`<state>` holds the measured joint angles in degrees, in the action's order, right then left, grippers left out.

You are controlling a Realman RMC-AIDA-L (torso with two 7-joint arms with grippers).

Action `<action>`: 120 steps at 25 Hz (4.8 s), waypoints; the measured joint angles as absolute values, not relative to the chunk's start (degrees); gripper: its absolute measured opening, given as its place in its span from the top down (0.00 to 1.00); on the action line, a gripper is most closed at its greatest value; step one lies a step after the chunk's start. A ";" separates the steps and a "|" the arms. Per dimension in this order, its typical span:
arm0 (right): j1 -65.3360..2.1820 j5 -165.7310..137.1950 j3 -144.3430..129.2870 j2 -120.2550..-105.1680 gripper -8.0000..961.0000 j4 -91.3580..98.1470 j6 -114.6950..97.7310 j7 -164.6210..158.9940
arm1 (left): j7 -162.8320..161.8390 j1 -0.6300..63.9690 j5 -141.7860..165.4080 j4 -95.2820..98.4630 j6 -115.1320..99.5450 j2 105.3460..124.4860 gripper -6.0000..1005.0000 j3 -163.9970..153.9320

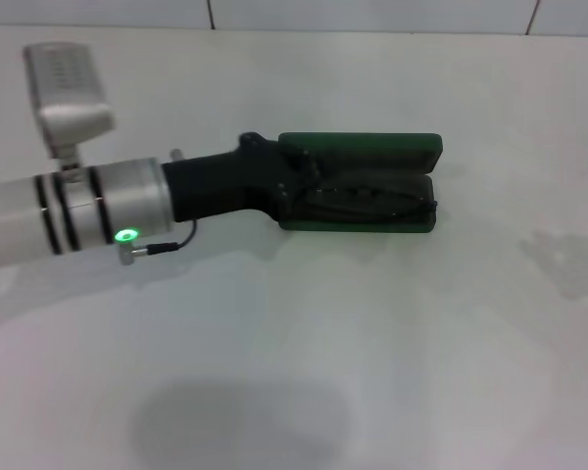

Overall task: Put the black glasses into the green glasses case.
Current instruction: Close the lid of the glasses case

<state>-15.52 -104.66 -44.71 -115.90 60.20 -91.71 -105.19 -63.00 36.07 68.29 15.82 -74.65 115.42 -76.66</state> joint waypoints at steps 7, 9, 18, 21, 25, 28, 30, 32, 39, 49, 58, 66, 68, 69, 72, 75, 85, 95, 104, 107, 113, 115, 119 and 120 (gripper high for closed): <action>-15.43 -104.11 -42.53 -115.70 0.79 55.49 -91.55 -102.46 | -66.63 37.74 74.62 19.73 -65.85 118.47 0.96 -76.80; -15.65 -104.10 -42.50 -115.60 0.79 54.48 -91.30 -101.77 | -67.77 38.76 76.67 20.32 -63.08 119.29 0.96 -76.79; -16.60 -104.11 -42.41 -115.46 0.79 51.47 -91.11 -99.66 | -69.92 41.77 78.32 20.41 -57.97 119.85 0.96 -76.92; -16.97 -104.10 -42.39 -115.46 0.79 50.33 -91.11 -99.06 | -69.89 42.61 78.39 20.14 -56.22 120.03 0.96 -77.46; -17.21 -104.06 -42.37 -115.48 0.78 49.18 -91.10 -98.41 | -69.90 42.83 78.13 20.29 -53.72 120.31 0.96 -79.53; -17.23 -104.05 -42.36 -115.54 0.78 48.67 -91.05 -98.15 | -69.85 42.97 77.89 20.34 -52.17 120.47 0.96 -80.53; -17.23 -104.05 -42.36 -115.57 0.78 48.26 -91.05 -97.90 | -69.75 43.02 77.73 20.36 -51.81 120.51 0.95 -80.65; -17.26 -104.05 -42.36 -115.58 0.78 47.90 -91.05 -97.65 | -69.52 43.05 77.24 20.37 -51.42 120.55 0.95 -80.66; -17.68 -104.05 -42.36 -115.58 0.78 47.39 -91.05 -97.30 | -69.36 43.43 76.90 20.32 -49.52 120.62 0.94 -81.23; -18.36 -104.06 -42.36 -115.51 0.78 46.53 -90.84 -96.84 | -69.68 43.31 76.89 20.23 -48.33 120.77 0.93 -83.76; -18.52 -104.06 -42.36 -115.49 0.77 46.49 -90.61 -96.84 | -69.79 42.91 76.90 20.03 -49.45 120.76 0.92 -84.48; -18.64 -104.06 -42.36 -115.48 0.77 46.49 -90.61 -96.85 | -69.92 42.89 76.90 19.97 -49.48 120.76 0.91 -85.94; -18.64 -104.06 -42.36 -115.49 0.77 46.49 -90.61 -96.85 | -69.93 42.89 76.90 19.91 -49.49 120.76 0.91 -85.95; -18.64 -104.06 -42.36 -115.49 0.77 46.49 -90.61 -96.85 | -69.93 42.87 76.90 19.87 -49.48 120.76 0.91 -85.96; -18.63 -104.06 -42.36 -115.48 0.77 46.49 -90.61 -96.85 | -69.94 42.83 76.89 19.55 -49.49 120.76 0.91 -85.96; -18.63 -104.06 -42.36 -115.49 0.77 46.49 -90.61 -96.85 | -69.96 42.80 76.98 19.10 -49.48 120.76 0.90 -85.97; -18.62 -104.06 -42.36 -115.48 0.76 46.49 -90.69 -96.80 | -69.40 41.27 74.88 22.10 -52.44 120.57 0.89 -86.03; -18.44 -104.06 -42.32 -115.30 0.76 46.53 -90.68 -96.77 | -69.64 33.30 69.97 36.71 -60.50 119.71 0.88 -84.79; -18.69 -104.09 -42.27 -115.34 0.75 46.23 -90.56 -95.84 | -76.41 44.31 80.41 28.48 -60.89 116.75 0.87 -73.39; -18.74 -104.08 -42.27 -115.44 0.75 45.28 -90.54 -95.22 | -76.75 46.22 83.41 26.67 -60.22 116.45 0.87 -72.09; -18.70 -103.33 -42.27 -115.45 0.75 43.63 -90.52 -94.12 | -81.69 47.89 92.07 26.44 -59.12 116.30 0.73 -71.99; -18.70 -103.33 -42.27 -115.43 0.75 43.39 -90.52 -93.84 | -81.73 47.91 92.81 26.42 -58.65 116.40 0.74 -72.03; -18.83 -103.33 -42.27 -115.41 0.75 42.87 -90.52 -93.29 | -81.85 47.97 93.20 26.39 -57.69 116.66 0.74 -72.05; -18.84 -103.33 -42.27 -115.40 0.75 42.79 -90.52 -93.23 | -81.85 47.98 93.21 26.38 -57.33 116.76 0.75 -72.06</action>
